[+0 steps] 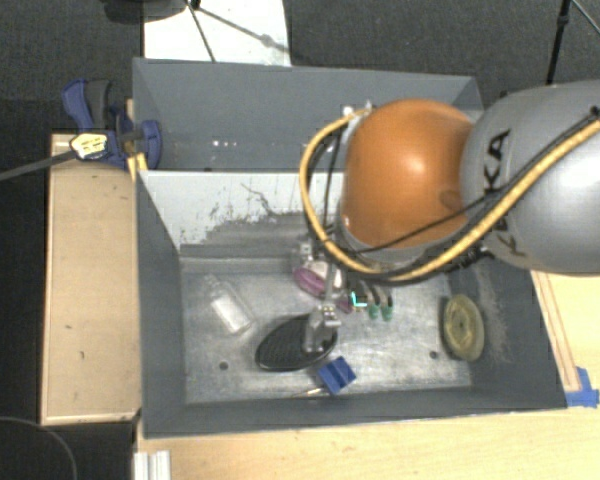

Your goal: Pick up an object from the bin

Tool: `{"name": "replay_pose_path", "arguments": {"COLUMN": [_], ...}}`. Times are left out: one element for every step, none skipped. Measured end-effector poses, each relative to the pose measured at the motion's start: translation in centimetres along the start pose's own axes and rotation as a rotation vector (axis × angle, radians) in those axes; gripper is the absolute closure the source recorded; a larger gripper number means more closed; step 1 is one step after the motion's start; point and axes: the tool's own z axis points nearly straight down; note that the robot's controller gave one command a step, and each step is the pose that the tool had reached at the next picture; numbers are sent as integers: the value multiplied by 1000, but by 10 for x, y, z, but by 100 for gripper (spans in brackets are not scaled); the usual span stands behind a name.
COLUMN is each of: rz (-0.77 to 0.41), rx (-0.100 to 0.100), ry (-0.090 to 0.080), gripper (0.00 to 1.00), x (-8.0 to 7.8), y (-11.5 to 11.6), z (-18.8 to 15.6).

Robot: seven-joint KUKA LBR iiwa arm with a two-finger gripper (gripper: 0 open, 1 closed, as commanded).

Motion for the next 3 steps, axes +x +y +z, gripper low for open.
{"name": "replay_pose_path", "arguments": {"rz": [50,-295,-68], "rx": [-1,0,-2], "ry": [-7,-10,-11], "gripper": [0,0,0], "x": [14,10,-6], "y": [-33,-30,-28], "z": [163,130,130]}}
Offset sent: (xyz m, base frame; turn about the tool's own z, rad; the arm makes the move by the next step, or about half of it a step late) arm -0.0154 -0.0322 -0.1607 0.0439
